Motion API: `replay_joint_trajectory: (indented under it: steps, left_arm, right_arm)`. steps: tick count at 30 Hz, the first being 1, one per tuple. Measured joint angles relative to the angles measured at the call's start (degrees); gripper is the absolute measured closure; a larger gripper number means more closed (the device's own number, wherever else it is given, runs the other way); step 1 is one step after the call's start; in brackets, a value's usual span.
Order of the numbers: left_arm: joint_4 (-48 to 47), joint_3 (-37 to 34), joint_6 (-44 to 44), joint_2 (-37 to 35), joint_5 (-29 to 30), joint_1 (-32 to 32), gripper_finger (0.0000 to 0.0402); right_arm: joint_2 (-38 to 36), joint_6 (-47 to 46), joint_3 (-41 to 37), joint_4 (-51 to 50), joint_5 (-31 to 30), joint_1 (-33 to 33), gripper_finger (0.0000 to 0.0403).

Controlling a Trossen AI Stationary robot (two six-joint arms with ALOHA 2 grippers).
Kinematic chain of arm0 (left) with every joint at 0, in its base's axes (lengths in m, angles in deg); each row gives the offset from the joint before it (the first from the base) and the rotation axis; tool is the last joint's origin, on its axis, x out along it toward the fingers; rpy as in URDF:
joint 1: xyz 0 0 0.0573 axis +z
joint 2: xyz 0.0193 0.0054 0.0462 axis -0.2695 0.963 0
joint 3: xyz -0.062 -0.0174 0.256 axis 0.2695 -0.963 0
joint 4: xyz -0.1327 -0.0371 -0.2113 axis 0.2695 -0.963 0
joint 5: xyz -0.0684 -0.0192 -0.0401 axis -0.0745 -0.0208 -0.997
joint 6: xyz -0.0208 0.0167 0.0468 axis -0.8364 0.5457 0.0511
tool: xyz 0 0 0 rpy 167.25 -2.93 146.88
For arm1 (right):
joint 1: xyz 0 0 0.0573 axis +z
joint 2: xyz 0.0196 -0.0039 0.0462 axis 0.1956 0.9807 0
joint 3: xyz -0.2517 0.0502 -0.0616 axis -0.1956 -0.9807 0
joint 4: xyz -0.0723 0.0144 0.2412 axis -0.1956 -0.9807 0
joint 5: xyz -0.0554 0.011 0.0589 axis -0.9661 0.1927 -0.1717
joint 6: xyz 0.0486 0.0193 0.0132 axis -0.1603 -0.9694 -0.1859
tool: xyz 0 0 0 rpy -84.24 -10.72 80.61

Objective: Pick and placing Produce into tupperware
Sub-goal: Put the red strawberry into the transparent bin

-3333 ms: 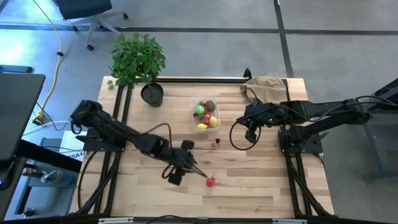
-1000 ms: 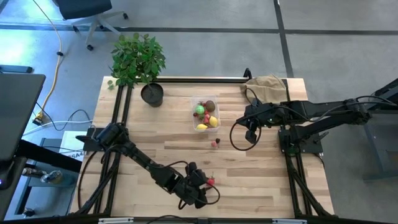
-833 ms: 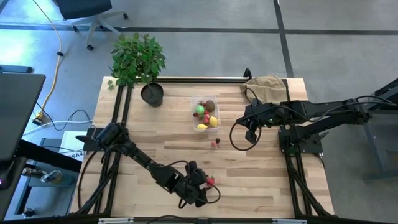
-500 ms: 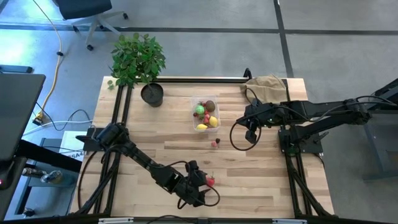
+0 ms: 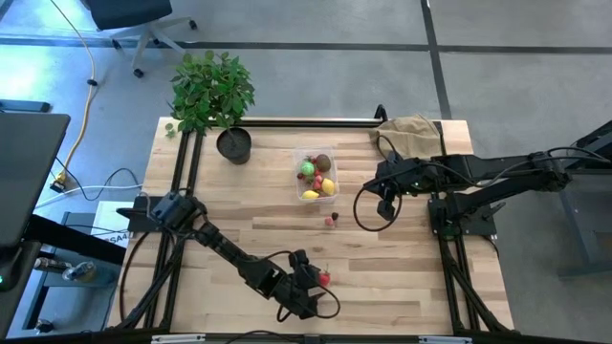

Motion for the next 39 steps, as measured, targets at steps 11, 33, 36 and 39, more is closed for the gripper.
replay_joint_trajectory:
  steps: [11, 33, 36, 39]
  left_arm:
    - [3.8, 0.0, 2.9, 1.8, -1.0, 1.3, 0.0082]
    - [3.7, 0.0, 3.2, 2.2, -3.1, 2.5, 0.0118]
    - [3.7, 0.0, 3.0, 2.2, -3.1, 2.4, 0.0143]
    - [3.7, 0.0, 3.0, 2.2, -3.1, 2.4, 0.0164]
  right_arm:
    - [0.0, 0.0, 0.0, 0.0, 0.0, 0.0, 0.0379]
    - [0.0, 0.0, 0.0, 0.0, 0.0, 0.0, 0.0379]
    - [0.0, 0.0, 0.0, 0.0, 0.0, 0.0, 0.0379]
    - [0.0, 0.0, 0.0, 0.0, 0.0, 0.0, 0.0379]
